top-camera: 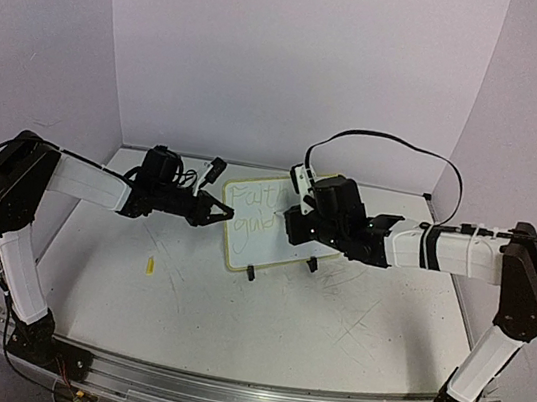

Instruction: Write a sentence on the whiteboard

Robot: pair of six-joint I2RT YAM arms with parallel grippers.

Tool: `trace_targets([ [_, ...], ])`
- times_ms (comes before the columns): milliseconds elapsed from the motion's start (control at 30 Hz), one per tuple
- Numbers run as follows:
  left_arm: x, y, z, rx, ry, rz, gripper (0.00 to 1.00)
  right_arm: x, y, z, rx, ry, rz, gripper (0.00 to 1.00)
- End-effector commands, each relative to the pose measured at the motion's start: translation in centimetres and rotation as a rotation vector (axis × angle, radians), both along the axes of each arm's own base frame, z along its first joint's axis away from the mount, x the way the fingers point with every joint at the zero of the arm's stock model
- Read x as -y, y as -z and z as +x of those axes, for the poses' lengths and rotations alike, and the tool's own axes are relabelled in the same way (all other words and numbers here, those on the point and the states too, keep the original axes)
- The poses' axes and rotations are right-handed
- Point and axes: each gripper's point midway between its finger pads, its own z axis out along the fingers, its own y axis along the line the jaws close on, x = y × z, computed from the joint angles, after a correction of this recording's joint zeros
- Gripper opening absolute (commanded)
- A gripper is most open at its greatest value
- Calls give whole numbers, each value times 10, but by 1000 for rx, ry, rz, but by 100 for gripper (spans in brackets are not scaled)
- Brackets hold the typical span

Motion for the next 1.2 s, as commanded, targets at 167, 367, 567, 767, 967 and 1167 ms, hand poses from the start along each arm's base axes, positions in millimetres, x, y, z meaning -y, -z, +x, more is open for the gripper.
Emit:
trace_targets([
  [167,-21,25,22,48,-109,147,0,12,-50,26,120,90,72,0],
  [367,-22,24,22,50,-112,149,0,9,-35,22,83,71,69,0],
  [567,-22,26,22,49,-114,152,0,10,-13,9,28,51,50,0],
  [767,-22,26,23,46,-114,153,0,14,9,-1,-23,40,31,0],
  [967,-22,26,23,46,-115,153,0,13,19,-7,-50,23,29,0],
  [1167,-22,26,23,46,-116,155,0,16,26,-11,-64,26,19,0],
])
